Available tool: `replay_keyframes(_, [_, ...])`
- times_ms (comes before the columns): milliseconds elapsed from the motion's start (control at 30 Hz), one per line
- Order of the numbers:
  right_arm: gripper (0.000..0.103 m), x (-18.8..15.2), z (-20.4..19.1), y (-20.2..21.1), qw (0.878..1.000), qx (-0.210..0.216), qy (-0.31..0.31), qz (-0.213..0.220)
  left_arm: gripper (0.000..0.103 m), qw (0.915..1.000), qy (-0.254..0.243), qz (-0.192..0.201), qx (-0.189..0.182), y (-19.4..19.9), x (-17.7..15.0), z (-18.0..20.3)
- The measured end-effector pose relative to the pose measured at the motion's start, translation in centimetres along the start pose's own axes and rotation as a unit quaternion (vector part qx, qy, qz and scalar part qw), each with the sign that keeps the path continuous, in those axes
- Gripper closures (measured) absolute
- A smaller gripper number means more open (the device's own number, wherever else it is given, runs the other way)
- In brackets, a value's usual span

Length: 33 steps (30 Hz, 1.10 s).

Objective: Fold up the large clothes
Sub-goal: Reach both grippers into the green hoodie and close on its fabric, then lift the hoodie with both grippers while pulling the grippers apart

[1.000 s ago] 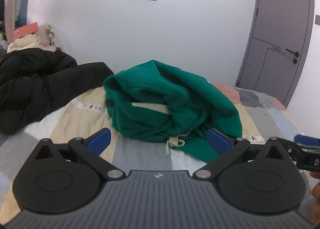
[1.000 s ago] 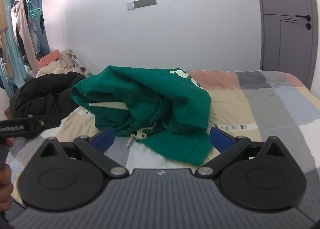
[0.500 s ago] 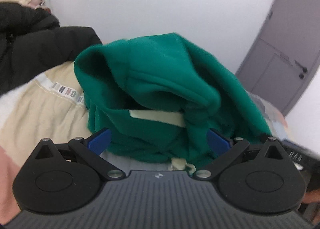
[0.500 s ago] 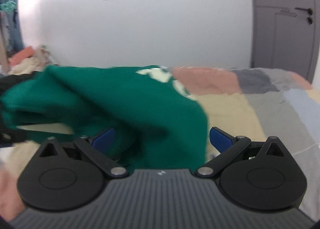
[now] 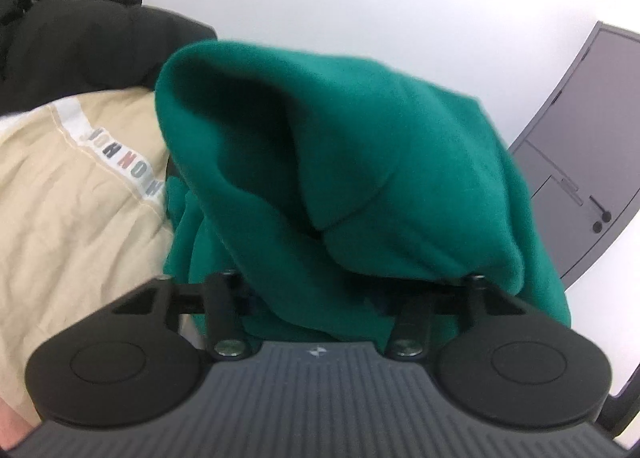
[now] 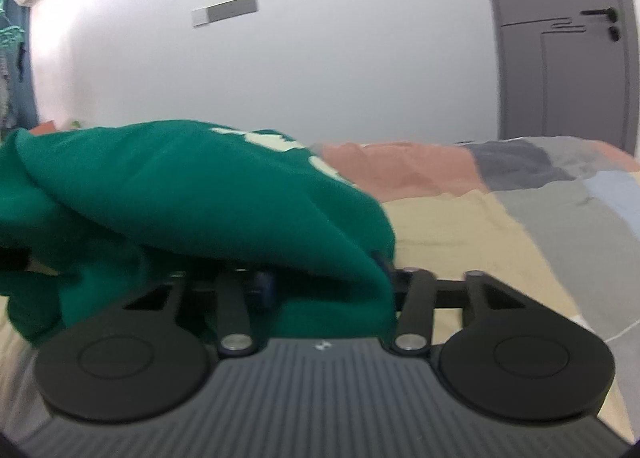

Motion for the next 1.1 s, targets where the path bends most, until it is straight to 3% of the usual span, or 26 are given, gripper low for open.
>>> replay_keyframes(33, [0.075,0.1,-0.3,0.2,1.000,0.003,0.006,0.002,0.073,0.9999,-0.005,0.009,-0.003,0.4,0.2,0.2])
replay_keyframes(133, [0.092,1.0,-1.2,2.0,1.000,0.001,0.018,0.021,0.088,0.9994,-0.002,0.033,-0.009,2.0,1.1,0.2])
replay_keyframes(367, [0.097,4.7,-1.5,7.5,0.996,-0.005,0.025,0.089,0.093,0.9927,0.023,0.115,-0.028,9.7,3.7,0.3])
replay_keyframes(533, [0.098,6.9,-2.4,14.2,0.988,0.007,0.024,0.153,0.094,0.9810,0.042,0.185,-0.041,17.5,5.5,0.1])
replay_keyframes(733, [0.097,8.5,-3.2,21.0,0.978,0.029,0.031,0.205,0.094,0.9736,0.057,0.216,-0.045,24.6,6.9,-0.4])
replay_keyframes(867, [0.097,9.4,-2.0,19.1,0.984,0.056,0.013,0.168,0.094,0.9819,0.043,0.184,-0.002,23.4,7.3,-1.2])
replay_keyframes(1000, [0.097,9.1,-0.5,12.5,0.996,0.062,-0.023,0.061,0.094,0.9890,0.027,0.129,0.068,18.8,6.9,-3.2])
replay_keyframes(1100, [0.095,6.5,-0.5,7.7,0.995,0.091,-0.025,-0.024,0.093,0.9898,0.023,0.091,0.107,14.7,6.5,-5.1])
Point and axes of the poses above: each gripper's, at about its wrist camera, not at the fingertips, and y roughly against the way its jaws point, z to its right, x to its top, the point moved 9 cm from there along -y, roughly the way its jaws point, and after that the axes turned 9 degrees about y, right-handed, at the moved point
